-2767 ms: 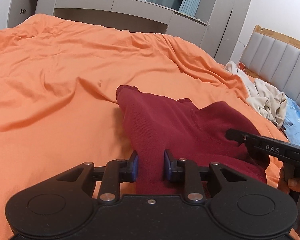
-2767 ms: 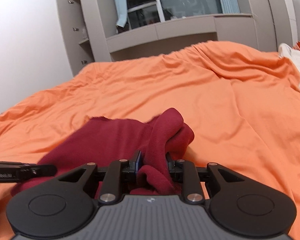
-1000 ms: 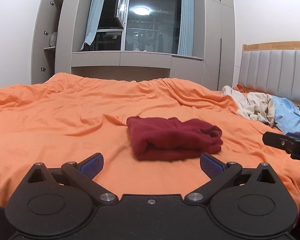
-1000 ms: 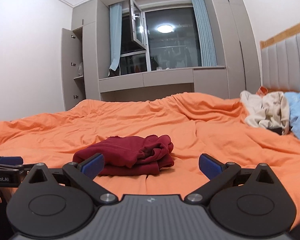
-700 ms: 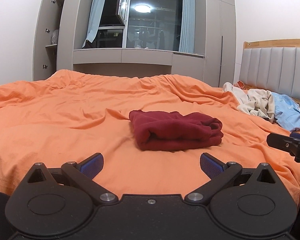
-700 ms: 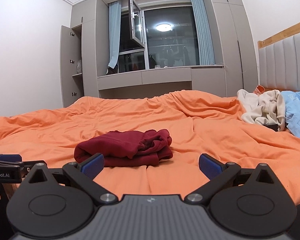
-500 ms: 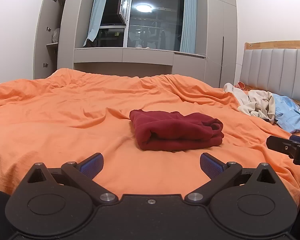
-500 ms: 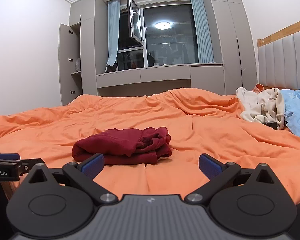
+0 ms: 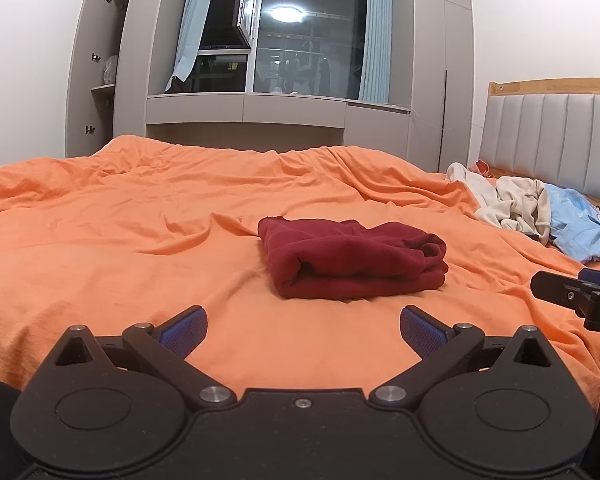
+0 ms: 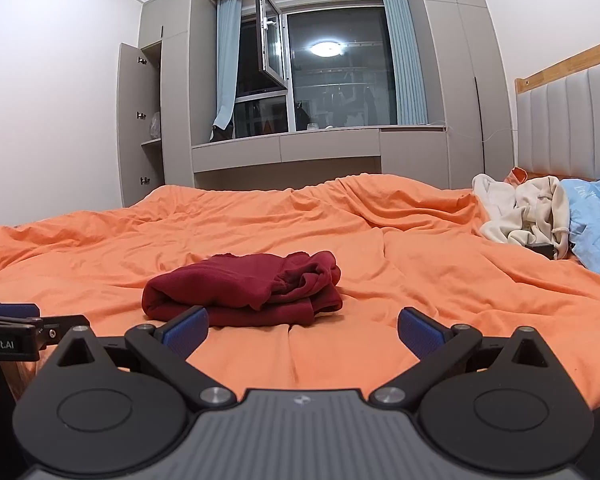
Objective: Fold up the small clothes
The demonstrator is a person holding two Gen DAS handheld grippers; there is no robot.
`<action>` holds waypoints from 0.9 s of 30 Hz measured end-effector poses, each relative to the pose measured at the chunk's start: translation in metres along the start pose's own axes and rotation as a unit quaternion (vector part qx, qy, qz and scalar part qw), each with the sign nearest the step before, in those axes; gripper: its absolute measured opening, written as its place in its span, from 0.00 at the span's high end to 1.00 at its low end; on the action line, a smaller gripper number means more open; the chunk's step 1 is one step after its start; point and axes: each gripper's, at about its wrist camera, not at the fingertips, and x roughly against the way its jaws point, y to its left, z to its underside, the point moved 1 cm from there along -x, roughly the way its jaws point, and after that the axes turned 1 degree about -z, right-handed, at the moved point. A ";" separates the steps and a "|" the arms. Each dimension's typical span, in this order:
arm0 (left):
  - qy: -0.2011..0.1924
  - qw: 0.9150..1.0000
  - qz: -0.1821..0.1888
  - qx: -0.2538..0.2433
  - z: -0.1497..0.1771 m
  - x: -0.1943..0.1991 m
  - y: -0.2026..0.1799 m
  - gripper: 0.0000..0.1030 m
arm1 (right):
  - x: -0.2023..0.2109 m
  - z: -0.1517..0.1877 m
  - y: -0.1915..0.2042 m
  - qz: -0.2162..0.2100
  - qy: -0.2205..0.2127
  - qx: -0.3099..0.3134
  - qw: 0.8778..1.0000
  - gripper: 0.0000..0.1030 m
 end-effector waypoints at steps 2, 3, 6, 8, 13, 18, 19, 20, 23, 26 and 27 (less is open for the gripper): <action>0.002 1.000 -0.002 0.002 0.000 -0.001 0.000 0.01 | 0.000 0.000 0.000 0.000 0.000 0.000 1.000 0.00; 0.002 1.000 -0.002 0.001 0.000 -0.001 0.000 0.01 | 0.000 0.000 0.000 0.000 0.000 0.000 1.000 0.00; 0.002 1.000 -0.002 0.001 0.000 -0.001 0.000 0.01 | 0.000 0.000 0.000 0.000 0.000 0.000 1.000 0.00; 0.002 1.000 -0.002 0.001 0.000 -0.001 0.000 0.01 | 0.000 0.000 0.000 0.000 0.001 0.000 1.000 0.00; 0.002 1.000 -0.002 0.002 0.000 -0.001 0.000 0.01 | 0.000 0.000 0.000 0.000 0.000 0.000 1.000 0.00; 0.002 1.000 -0.002 0.002 0.000 -0.001 0.000 0.01 | 0.000 0.000 0.001 0.000 0.001 0.001 1.000 0.00; 0.002 1.000 -0.002 0.002 0.000 -0.001 0.000 0.01 | 0.000 0.000 0.001 0.000 0.001 0.001 1.000 0.00; 0.002 1.000 -0.002 0.001 0.000 -0.001 0.000 0.01 | 0.000 0.000 0.001 0.000 0.001 0.001 1.000 0.00; 0.002 1.000 -0.003 0.001 0.000 -0.001 0.000 0.01 | -0.001 0.001 0.001 0.000 0.001 0.000 1.000 0.00; 0.002 1.000 -0.003 0.002 0.000 -0.001 0.000 0.01 | -0.001 0.003 0.000 0.001 0.001 -0.001 1.000 0.00; 0.002 1.000 -0.003 0.002 0.000 -0.001 0.000 0.01 | -0.002 0.003 -0.001 0.001 0.001 -0.001 1.000 0.00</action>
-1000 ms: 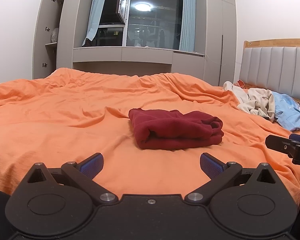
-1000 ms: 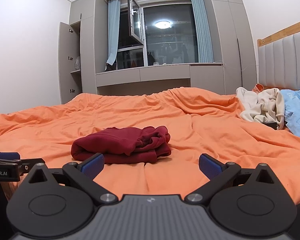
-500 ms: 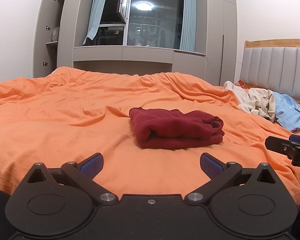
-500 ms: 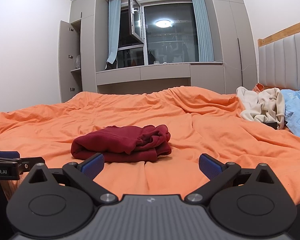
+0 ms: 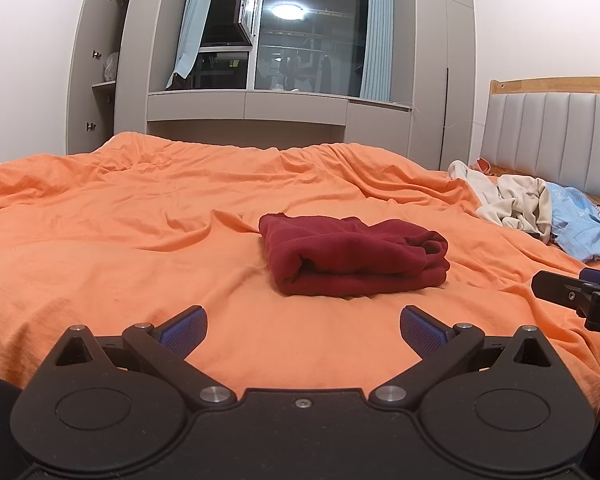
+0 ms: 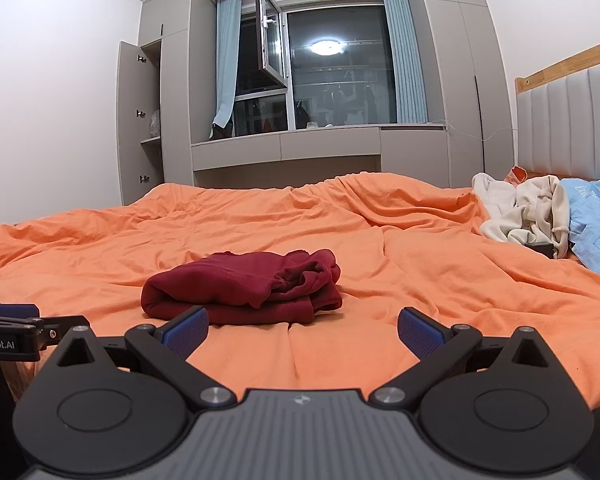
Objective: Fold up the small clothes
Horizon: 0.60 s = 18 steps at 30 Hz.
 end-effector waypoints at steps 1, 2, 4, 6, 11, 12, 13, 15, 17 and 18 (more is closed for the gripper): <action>0.000 1.000 0.000 0.000 0.001 -0.001 0.000 0.01 | 0.000 0.000 0.000 0.000 0.000 0.000 1.000 0.00; 0.000 1.000 0.000 0.000 0.001 -0.001 0.000 0.01 | 0.000 0.000 0.000 0.000 0.000 0.000 1.000 0.00; 0.000 1.000 0.000 0.000 0.001 -0.001 0.000 0.01 | 0.000 0.000 0.000 0.000 0.000 0.000 1.000 0.00; 0.001 1.000 0.000 0.000 0.000 -0.001 0.000 0.01 | 0.000 0.000 0.000 0.000 0.000 0.000 1.000 0.00; 0.006 1.000 -0.019 -0.004 0.003 -0.003 -0.003 0.01 | 0.000 0.000 0.000 0.000 0.000 0.000 1.000 0.00; 0.008 1.000 -0.029 -0.010 0.004 -0.004 -0.005 0.01 | 0.000 0.000 0.000 0.000 0.000 0.000 1.000 0.00; 0.010 0.999 -0.039 -0.017 0.005 -0.004 -0.007 0.01 | 0.000 0.000 0.000 0.000 0.000 0.000 1.000 0.00; 0.012 0.998 -0.054 -0.027 0.006 -0.006 -0.010 0.01 | 0.000 0.000 0.000 0.000 0.000 0.000 1.000 0.00; 0.011 0.998 -0.058 -0.029 0.006 -0.005 -0.011 0.01 | 0.000 0.000 0.000 0.000 0.000 0.000 1.000 0.00; 0.011 0.998 -0.058 -0.027 0.006 -0.004 -0.010 0.01 | 0.000 0.000 0.000 0.000 0.000 0.000 1.000 0.00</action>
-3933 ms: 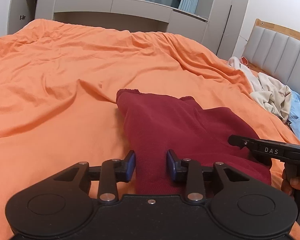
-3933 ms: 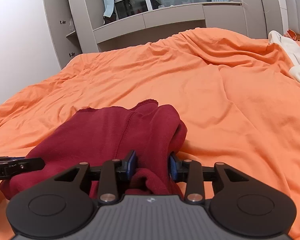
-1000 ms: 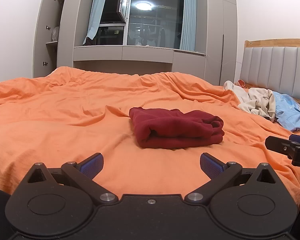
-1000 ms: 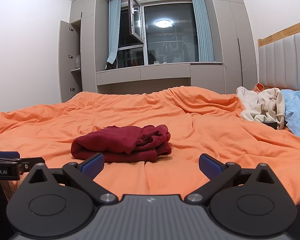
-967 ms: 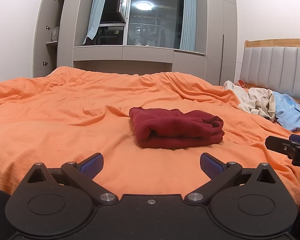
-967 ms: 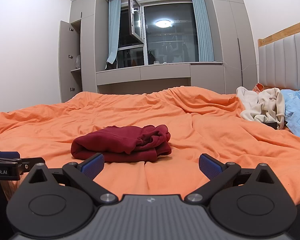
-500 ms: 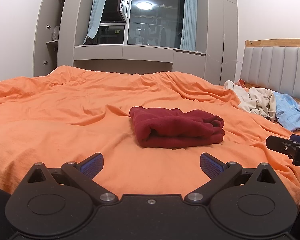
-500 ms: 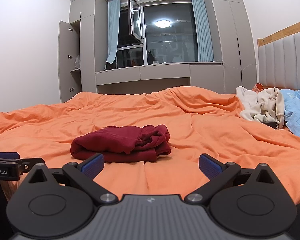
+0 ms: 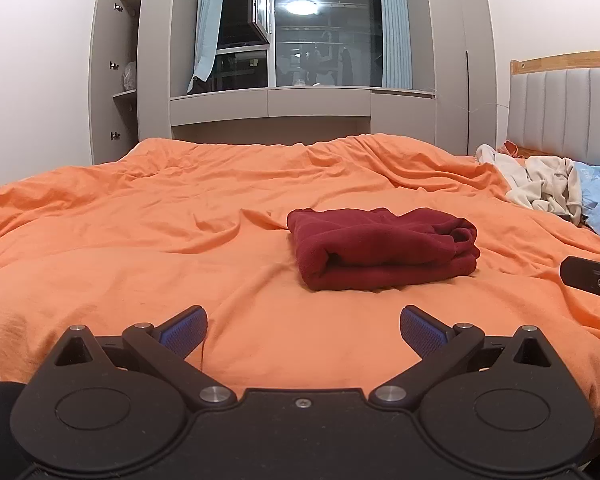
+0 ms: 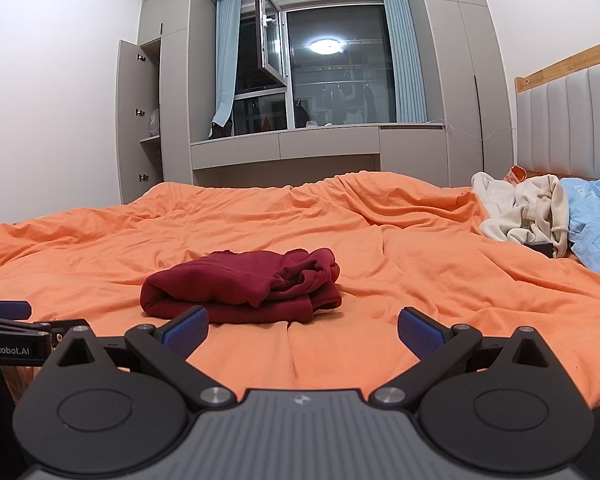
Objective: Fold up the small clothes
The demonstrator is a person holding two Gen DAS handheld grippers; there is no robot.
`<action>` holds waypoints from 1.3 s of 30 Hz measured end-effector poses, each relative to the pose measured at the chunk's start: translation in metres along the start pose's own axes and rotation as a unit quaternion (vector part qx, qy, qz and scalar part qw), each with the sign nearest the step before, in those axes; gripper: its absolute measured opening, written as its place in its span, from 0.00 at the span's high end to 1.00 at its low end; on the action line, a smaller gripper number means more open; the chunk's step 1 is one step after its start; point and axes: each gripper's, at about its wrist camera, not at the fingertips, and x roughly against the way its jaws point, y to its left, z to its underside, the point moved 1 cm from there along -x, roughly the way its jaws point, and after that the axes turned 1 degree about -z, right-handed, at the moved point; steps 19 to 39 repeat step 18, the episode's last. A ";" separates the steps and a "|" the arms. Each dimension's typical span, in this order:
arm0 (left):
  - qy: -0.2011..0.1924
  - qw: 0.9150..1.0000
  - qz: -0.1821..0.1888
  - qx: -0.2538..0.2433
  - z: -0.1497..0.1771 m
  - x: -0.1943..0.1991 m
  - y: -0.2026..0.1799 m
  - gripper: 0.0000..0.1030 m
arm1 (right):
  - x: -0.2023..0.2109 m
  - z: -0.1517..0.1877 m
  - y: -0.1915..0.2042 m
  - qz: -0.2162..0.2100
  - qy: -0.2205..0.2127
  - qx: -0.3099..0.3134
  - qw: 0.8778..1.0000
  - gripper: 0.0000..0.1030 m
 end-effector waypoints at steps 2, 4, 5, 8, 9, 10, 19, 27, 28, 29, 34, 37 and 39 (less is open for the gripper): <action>0.002 1.000 0.004 0.006 0.000 0.000 0.002 0.01 | 0.000 0.000 0.000 0.000 0.000 0.000 1.000 0.00; 0.002 1.000 0.004 0.009 -0.001 0.000 0.004 0.01 | 0.000 0.001 0.000 0.000 0.001 0.001 1.000 0.00; 0.004 1.000 0.003 0.008 0.000 0.000 0.004 0.01 | -0.001 0.002 -0.001 0.000 0.002 0.001 1.000 0.00; 0.009 1.000 0.002 0.008 -0.001 -0.001 0.005 0.01 | 0.000 0.003 -0.001 -0.001 0.003 0.002 1.000 0.00; 0.009 1.000 0.002 0.009 -0.001 -0.001 0.005 0.01 | -0.001 0.003 -0.001 -0.002 0.003 0.002 1.000 0.00; 0.009 1.000 0.001 0.009 -0.001 0.000 0.005 0.01 | -0.001 0.003 -0.001 -0.001 0.003 0.002 1.000 0.00; 0.010 1.000 0.004 0.009 -0.001 -0.001 0.006 0.01 | 0.000 0.004 -0.001 -0.001 0.005 0.003 1.000 0.00; 0.010 1.000 0.004 0.009 -0.001 -0.001 0.006 0.01 | 0.000 0.004 -0.001 -0.001 0.005 0.003 1.000 0.00; 0.010 1.000 0.004 0.009 -0.001 -0.001 0.006 0.01 | 0.000 0.004 -0.001 -0.001 0.005 0.003 1.000 0.00; 0.010 1.000 0.004 0.009 -0.001 -0.001 0.006 0.01 | 0.000 0.004 -0.001 -0.001 0.005 0.003 1.000 0.00; 0.010 1.000 0.004 0.009 -0.001 -0.001 0.006 0.01 | 0.000 0.004 -0.001 -0.001 0.005 0.003 1.000 0.00; 0.010 1.000 0.004 0.009 -0.001 -0.001 0.006 0.01 | 0.000 0.004 -0.001 -0.001 0.005 0.003 1.000 0.00; 0.010 1.000 0.004 0.009 -0.001 -0.001 0.006 0.01 | 0.000 0.004 -0.001 -0.001 0.005 0.003 1.000 0.00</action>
